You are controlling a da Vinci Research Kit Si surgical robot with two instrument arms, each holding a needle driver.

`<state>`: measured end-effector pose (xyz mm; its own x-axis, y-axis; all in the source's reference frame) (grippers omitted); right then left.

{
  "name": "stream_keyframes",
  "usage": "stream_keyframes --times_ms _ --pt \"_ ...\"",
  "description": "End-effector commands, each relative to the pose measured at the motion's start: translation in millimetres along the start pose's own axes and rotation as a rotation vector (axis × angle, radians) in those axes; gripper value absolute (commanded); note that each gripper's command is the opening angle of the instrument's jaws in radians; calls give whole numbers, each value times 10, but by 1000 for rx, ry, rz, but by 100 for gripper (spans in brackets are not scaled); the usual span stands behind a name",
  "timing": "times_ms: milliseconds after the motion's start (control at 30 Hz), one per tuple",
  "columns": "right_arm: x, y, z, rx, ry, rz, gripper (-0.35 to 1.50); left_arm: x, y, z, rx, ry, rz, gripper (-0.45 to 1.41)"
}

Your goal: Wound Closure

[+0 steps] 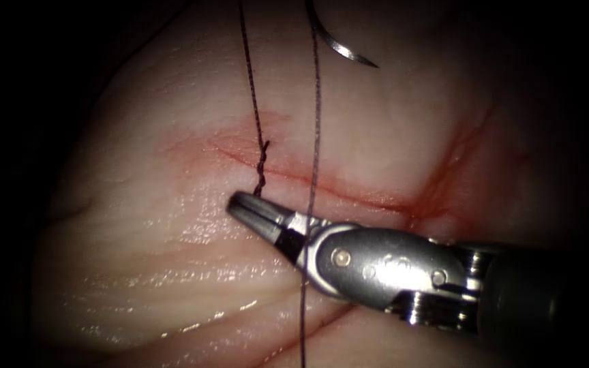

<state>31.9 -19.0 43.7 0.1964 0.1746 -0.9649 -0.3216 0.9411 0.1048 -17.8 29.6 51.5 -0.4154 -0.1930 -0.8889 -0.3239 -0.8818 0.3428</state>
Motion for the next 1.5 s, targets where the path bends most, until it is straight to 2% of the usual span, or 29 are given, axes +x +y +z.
stream_keyframes --times_ms 33,200,467,600,1033,1500 --pt "1 -5 14 4 3 -10 -35 -2 -4 9 3 1 2 -45" --pt "2 -7 18 10 -2 -13 -35 -5 -10 12 17 -18 34 -45" --pt "-12 -4 10 9 -6 -21 -35 -11 -18 22 64 -47 52 -45" --pt "-16 -14 11 16 -8 -32 -35 -14 -22 29 91 -65 53 -45" --pt "-28 -39 1 30 -18 -55 -35 -19 -30 48 112 -104 56 -45" --pt "-28 -43 -3 28 -26 -41 -35 -22 -38 64 123 -119 55 -45"
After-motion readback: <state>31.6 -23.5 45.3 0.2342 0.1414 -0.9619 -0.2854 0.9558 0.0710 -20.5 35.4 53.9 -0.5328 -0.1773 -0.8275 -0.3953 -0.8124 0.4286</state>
